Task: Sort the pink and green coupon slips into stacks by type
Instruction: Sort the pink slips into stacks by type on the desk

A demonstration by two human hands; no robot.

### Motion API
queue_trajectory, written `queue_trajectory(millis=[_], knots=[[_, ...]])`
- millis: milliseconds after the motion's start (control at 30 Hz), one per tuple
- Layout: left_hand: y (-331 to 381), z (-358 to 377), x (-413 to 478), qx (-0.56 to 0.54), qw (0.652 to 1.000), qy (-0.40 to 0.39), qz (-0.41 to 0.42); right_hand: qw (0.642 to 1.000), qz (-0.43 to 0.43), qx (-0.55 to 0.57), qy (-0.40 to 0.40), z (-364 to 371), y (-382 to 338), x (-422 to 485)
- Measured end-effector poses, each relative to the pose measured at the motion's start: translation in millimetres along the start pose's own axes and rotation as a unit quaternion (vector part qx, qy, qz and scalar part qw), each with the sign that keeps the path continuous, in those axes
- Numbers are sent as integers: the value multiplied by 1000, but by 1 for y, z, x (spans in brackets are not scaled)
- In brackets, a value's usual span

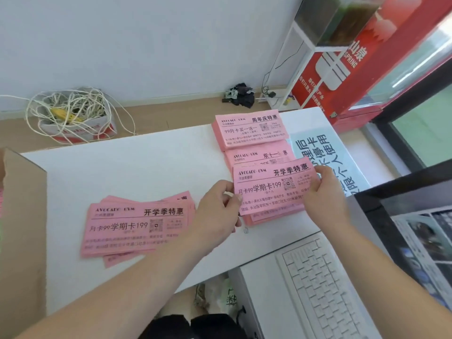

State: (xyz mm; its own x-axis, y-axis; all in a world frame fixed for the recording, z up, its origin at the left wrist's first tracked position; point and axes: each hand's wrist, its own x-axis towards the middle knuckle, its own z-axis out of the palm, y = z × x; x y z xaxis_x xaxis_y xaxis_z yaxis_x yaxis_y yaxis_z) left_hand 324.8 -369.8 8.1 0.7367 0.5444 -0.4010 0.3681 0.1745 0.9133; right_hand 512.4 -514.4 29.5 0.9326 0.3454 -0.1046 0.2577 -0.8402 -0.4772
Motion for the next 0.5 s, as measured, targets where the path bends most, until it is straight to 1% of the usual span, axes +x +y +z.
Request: queue_trajectory(millis=[100,233,300,367,433,500], knots=[[-10,21,8,13,1000,-8,7,998,-6,-45,-31,-3,9,1],[-21,42,10,5,1000,-8,6,995,-12,-97,-11,4,17,2],[-24,47,13,7,1000,5,0,989,-22,-146,-17,8,22,4],[-27,44,15,64,997,30,0,982,-9,-178,-62,9,26,7],[-29,36,14,140,989,55,-6,979,17,-164,-118,6,27,12],[-29,26,10,218,975,50,15,973,33,-148,-174,0,30,18]])
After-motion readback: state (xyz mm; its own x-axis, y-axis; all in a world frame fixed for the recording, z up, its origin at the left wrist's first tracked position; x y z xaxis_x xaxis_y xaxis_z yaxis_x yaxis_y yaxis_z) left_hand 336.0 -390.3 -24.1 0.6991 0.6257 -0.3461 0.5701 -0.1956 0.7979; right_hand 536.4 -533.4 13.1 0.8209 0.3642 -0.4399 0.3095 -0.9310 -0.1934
